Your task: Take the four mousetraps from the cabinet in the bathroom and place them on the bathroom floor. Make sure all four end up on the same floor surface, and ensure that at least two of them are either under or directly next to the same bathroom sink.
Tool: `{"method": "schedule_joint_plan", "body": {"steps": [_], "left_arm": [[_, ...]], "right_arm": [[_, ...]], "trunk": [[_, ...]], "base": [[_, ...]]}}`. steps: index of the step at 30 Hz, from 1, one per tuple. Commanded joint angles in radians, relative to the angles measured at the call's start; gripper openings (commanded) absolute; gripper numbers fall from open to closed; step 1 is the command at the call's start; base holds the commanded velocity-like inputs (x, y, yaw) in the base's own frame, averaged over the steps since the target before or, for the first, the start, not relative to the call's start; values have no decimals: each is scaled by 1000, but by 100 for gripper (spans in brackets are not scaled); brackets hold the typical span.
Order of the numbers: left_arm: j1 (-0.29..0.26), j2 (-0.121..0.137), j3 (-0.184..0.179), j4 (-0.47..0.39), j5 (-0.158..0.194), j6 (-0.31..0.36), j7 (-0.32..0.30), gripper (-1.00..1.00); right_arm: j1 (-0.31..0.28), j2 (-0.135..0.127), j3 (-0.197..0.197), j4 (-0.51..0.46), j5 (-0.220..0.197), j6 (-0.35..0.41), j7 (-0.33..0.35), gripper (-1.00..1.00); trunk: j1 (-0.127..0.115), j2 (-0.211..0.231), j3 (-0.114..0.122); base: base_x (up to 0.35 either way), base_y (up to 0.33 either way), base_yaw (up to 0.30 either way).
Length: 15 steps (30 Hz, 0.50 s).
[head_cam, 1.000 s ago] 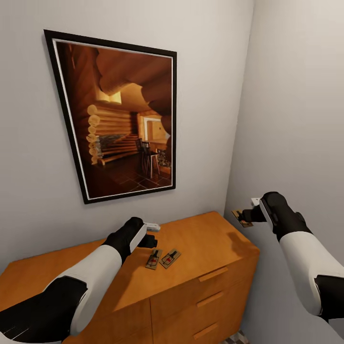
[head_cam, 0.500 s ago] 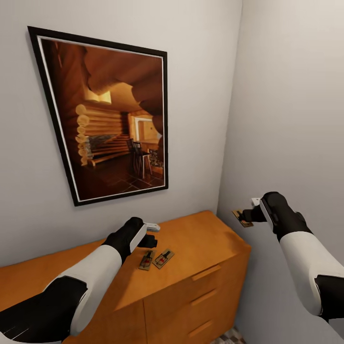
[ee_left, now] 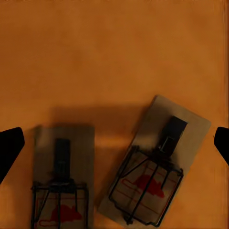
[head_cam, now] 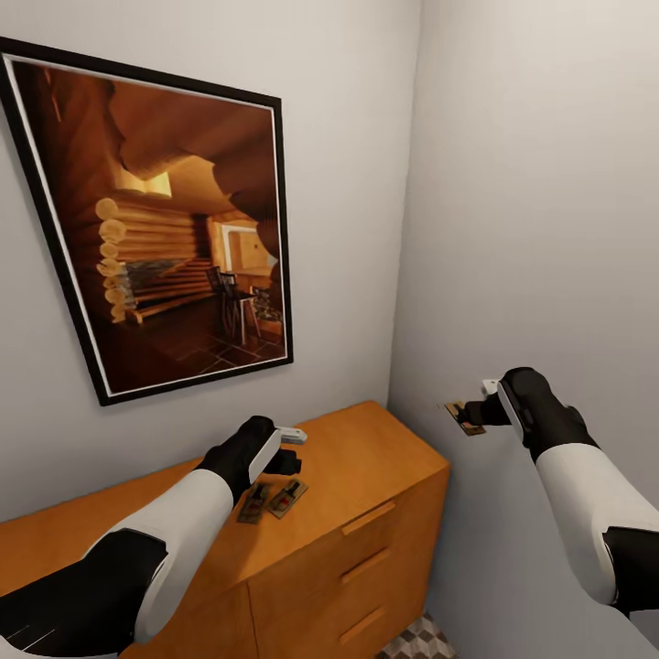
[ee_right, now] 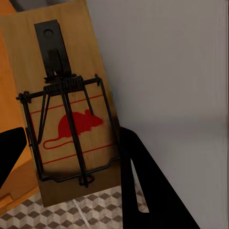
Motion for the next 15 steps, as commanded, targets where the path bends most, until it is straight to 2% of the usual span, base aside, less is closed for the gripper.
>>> {"method": "schedule_joint_plan", "body": {"steps": [1,15], "left_arm": [[-1,0,-5,-1,11,3,9,100],[-1,0,-4,4,16,-2,10,100]], "right_arm": [[-1,0,-2,-1,11,4,10,-100],[-1,0,-2,0,11,4,10,-100]], "trunk": [[0,-1,-2],[0,-1,-2]], "base": [[0,0,-62],[0,0,-12]]}}
